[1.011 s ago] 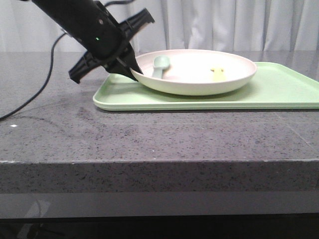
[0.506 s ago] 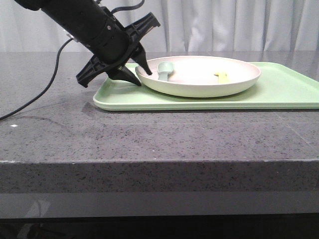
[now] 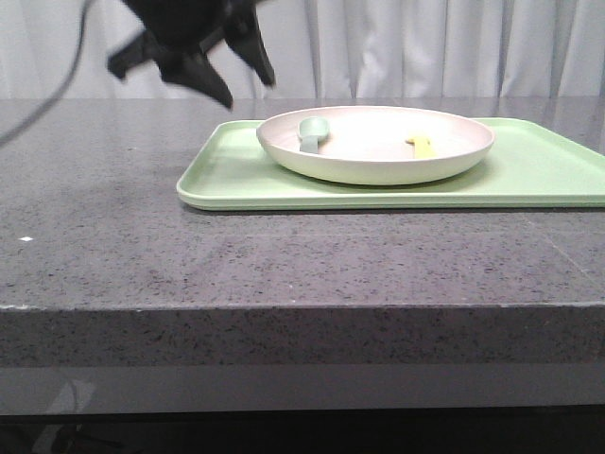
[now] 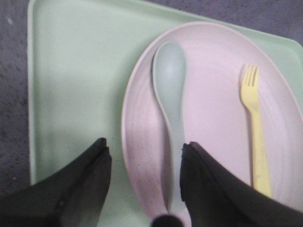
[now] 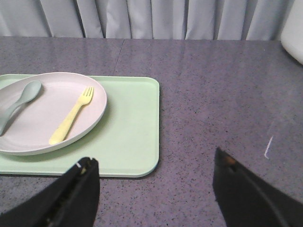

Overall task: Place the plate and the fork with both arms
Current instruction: 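Open the left gripper and raise it away from the plate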

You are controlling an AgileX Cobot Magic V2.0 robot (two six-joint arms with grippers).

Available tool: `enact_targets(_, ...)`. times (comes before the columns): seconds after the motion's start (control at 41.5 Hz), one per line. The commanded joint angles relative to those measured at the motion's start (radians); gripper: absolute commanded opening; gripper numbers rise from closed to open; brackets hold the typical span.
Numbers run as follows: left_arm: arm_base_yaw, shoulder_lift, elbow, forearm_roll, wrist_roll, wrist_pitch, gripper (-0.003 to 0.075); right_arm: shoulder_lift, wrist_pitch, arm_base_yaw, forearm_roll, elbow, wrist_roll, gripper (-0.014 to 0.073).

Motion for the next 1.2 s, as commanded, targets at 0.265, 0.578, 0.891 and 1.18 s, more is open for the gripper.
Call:
enact_targets(0.265,-0.009,-0.365,-0.032,0.448,0.007,0.301,0.0347,0.016,-0.075,0.001,-0.009,-0.036,-0.01,0.0524)
enact_targets(0.578,-0.009,-0.674,0.238,0.464,0.079,0.292,0.0347,0.016,-0.075,0.001,-0.009,-0.036,-0.01,0.0524)
enact_targets(0.891,-0.009,-0.951,0.499,0.458,0.079,0.292,0.0347,0.016,-0.075,0.001,-0.009,-0.036,-0.01,0.0524)
enact_targets(1.18,-0.009,-1.128,0.626,0.447,0.079,0.292,0.0347,0.016,-0.091,0.001,-0.009,-0.036,-0.01,0.0524)
